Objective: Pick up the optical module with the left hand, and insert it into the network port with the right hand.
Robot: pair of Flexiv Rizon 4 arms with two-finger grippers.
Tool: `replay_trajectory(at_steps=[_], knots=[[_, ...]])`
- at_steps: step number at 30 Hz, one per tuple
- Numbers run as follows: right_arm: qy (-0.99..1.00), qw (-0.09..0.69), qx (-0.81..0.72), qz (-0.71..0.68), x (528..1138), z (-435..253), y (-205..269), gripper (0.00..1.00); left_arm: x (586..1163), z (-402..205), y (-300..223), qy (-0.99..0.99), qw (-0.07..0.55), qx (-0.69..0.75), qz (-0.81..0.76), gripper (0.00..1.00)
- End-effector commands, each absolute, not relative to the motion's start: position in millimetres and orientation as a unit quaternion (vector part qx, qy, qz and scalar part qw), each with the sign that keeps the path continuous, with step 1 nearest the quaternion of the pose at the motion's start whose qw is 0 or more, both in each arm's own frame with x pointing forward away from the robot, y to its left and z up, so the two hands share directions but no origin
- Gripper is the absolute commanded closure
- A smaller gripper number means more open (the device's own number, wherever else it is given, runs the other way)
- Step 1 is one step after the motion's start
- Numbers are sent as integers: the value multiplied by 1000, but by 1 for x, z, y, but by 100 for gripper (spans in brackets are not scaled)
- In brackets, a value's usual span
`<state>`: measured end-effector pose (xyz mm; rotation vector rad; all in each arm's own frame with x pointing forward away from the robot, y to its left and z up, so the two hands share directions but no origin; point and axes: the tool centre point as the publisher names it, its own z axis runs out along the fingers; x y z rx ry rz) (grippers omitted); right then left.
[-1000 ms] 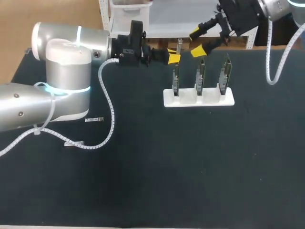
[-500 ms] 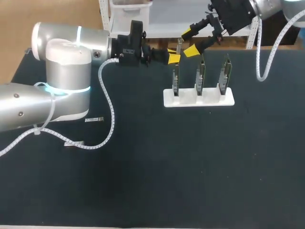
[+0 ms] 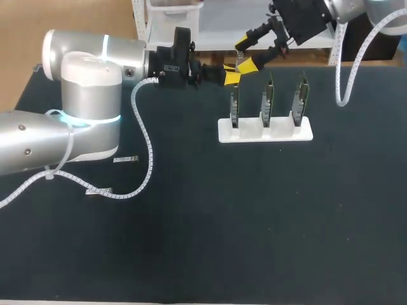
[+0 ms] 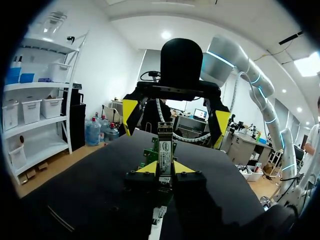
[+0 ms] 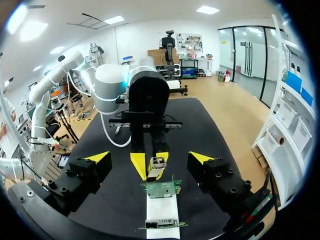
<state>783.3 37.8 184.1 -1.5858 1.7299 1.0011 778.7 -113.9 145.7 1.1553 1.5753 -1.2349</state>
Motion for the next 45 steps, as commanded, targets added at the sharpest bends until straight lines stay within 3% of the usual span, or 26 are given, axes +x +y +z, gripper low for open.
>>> replay_trajectory(at_steps=[1, 4, 5, 6, 7, 31, 32, 33, 45], knots=[[650, 293, -594, 373, 780, 185, 39, 0, 778, 145, -114, 624, 405, 456, -488, 100], [651, 293, -593, 373, 780, 185, 39, 0, 778, 145, -114, 624, 405, 456, -488, 100], [651, 293, -592, 374, 780, 185, 39, 57, 778, 145, -114, 624, 405, 456, -488, 100], [651, 294, -592, 373, 780, 185, 39, 93, 778, 145, -114, 624, 405, 456, -488, 100], [651, 294, -592, 373, 780, 185, 39, 100, 778, 145, -114, 624, 405, 456, -488, 100], [656, 301, -587, 367, 779, 186, 38, 100, 778, 145, -114, 624, 405, 456, -488, 100], [656, 301, -587, 367, 779, 187, 38, 100, 778, 145, -114, 624, 405, 456, -488, 57], [656, 301, -587, 367, 778, 187, 38, 100, 778, 145, -114, 624, 405, 456, -488, 0], [661, 307, -580, 365, 776, 187, 33, 100, 777, 151, -106, 624, 409, 467, -474, 0]])
